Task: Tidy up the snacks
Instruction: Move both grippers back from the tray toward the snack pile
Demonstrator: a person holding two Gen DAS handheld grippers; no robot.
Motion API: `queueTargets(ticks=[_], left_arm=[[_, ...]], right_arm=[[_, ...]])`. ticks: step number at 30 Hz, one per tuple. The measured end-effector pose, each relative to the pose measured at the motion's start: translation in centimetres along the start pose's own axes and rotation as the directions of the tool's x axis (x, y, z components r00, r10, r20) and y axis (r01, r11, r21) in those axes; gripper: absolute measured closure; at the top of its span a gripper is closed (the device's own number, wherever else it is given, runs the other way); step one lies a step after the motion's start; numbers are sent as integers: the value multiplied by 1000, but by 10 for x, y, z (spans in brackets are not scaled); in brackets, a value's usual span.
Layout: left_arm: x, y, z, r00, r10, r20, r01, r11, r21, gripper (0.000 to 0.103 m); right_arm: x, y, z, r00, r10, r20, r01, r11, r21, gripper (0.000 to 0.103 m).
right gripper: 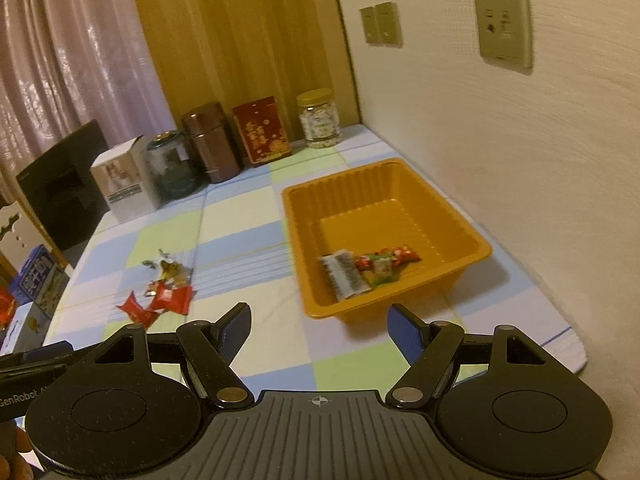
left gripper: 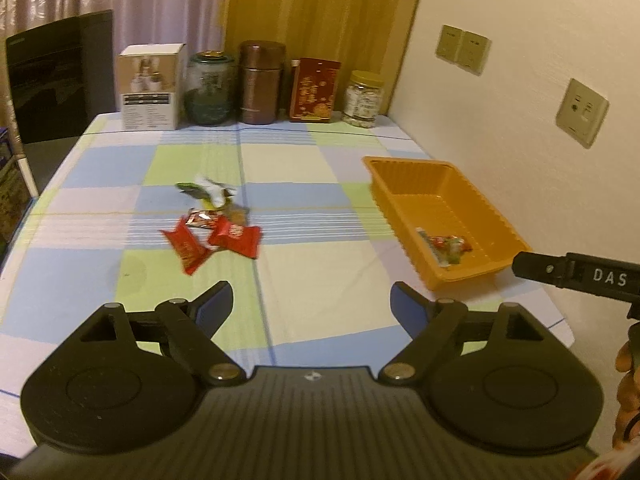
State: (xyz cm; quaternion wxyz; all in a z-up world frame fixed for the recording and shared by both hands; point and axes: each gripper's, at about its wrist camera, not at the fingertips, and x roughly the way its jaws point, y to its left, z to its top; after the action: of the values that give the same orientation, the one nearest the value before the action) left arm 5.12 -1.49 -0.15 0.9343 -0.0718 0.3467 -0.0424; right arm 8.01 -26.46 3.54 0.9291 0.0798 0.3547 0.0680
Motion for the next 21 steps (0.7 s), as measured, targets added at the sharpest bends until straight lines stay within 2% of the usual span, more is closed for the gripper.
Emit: queueTargets(ticks=[7,21], left_arm=[[-7,21,-4,1000,29,2,-29,999,-33,19],[-7,35,-5,999,47,3,-47,997,-62,18]], right_arm=[[3,15,-1,1000,29,-1,-30,999,-21,28],[9,25,-2,999,48,-3,-48,998,-38,28]])
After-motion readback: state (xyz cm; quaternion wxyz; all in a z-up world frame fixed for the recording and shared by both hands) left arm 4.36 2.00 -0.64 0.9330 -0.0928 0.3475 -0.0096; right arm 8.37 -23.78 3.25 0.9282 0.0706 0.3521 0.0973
